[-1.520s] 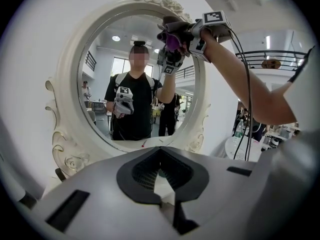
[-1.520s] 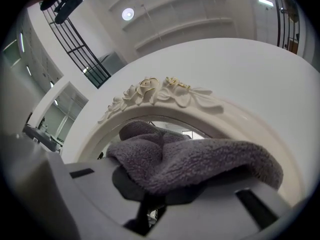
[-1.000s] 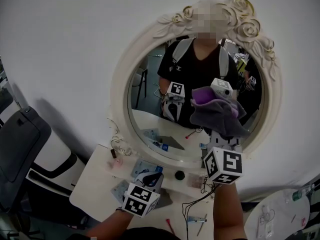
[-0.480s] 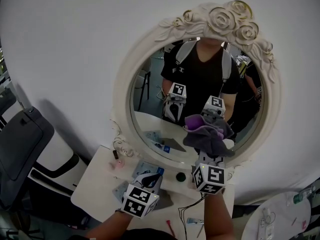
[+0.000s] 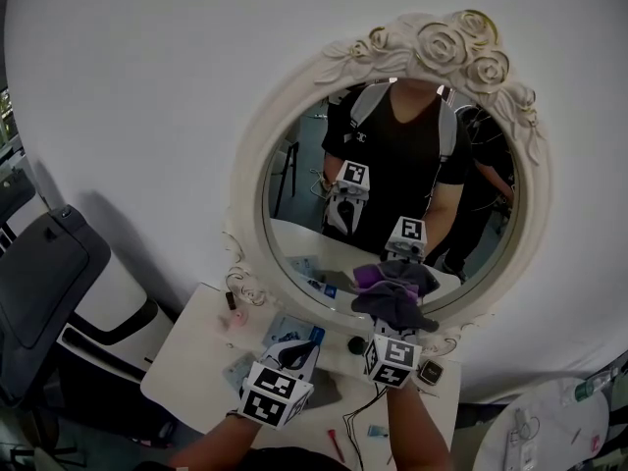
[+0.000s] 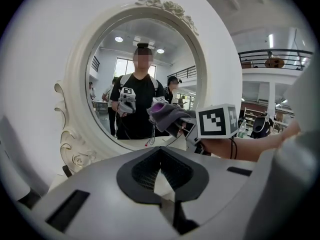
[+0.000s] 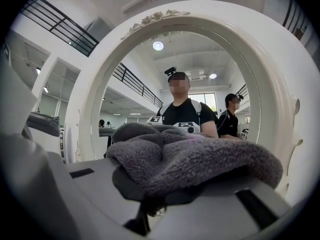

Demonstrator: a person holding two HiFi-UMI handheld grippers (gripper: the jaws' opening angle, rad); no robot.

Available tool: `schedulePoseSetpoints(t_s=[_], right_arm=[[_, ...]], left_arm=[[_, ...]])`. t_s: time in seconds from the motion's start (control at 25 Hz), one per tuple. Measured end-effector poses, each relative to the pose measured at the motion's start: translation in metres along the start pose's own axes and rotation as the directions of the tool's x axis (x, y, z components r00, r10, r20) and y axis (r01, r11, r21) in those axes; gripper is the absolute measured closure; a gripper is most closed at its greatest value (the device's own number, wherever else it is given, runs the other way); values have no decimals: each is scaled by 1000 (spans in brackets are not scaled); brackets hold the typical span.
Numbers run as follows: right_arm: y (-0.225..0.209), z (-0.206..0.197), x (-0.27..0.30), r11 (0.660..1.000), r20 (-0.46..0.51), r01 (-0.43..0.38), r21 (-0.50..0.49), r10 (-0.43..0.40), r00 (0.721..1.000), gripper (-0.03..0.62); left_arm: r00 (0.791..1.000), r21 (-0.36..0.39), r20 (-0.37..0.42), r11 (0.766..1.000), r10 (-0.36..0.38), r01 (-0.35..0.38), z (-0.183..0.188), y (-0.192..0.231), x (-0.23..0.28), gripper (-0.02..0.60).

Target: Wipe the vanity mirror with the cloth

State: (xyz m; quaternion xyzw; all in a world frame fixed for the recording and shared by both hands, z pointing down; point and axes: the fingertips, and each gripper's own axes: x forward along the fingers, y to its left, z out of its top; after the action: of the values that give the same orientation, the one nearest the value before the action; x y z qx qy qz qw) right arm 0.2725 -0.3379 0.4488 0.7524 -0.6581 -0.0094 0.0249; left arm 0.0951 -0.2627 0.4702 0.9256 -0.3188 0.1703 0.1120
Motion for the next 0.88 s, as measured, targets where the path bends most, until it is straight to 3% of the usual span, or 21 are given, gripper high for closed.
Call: schedulePoseSetpoints(t_s=[0.16,0.36,0.56,0.76,0.88], right_arm=[[1,-9,1,1000,-20,11,6,-11,1000,566],[4,-53,4,997,-172,-5,80,19,985,566],[2,-65,2,997,-205,-1,81,18,979,566],[2,-101,2,996,-335,10,91,21,942,566],[5,-107,-2,994,-350,-6,105,42,936,566]], left_arm=[[1000,-10,-8,1000,-12,12,-6,-2,0,575],[999,-35,-31,999,-23,21,-21,-2,2,575],[998,-53,-57,999,-17,14,-35,-2,1,575],[998,-56,-58,998,-12,9,-37,-3,1,575],[998,-55,-55,998,-10,7,-36,-3,0,575]])
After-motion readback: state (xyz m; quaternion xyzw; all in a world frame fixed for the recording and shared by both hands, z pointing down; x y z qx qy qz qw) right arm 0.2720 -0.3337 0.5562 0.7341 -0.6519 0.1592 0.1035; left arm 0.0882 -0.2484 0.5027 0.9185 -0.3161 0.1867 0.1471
